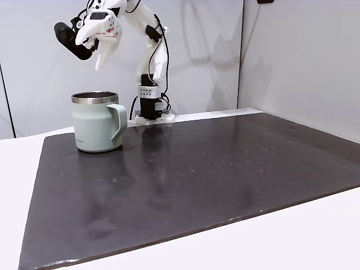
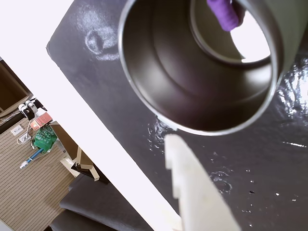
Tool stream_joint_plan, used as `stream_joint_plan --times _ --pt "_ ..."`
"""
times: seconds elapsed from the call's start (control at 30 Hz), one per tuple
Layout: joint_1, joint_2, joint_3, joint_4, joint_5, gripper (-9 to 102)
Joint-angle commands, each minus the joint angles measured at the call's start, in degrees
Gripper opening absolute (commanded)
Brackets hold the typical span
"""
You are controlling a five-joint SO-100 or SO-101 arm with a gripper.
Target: Grasp a pengrip and put it in the cup.
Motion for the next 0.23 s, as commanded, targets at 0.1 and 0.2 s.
stream_joint_plan --times 0.1,0.2 --pt "0.09 0.7 0.18 -0.44 0.62 38" --pt "-0.09 0.7 0.35 -0.35 0.62 38"
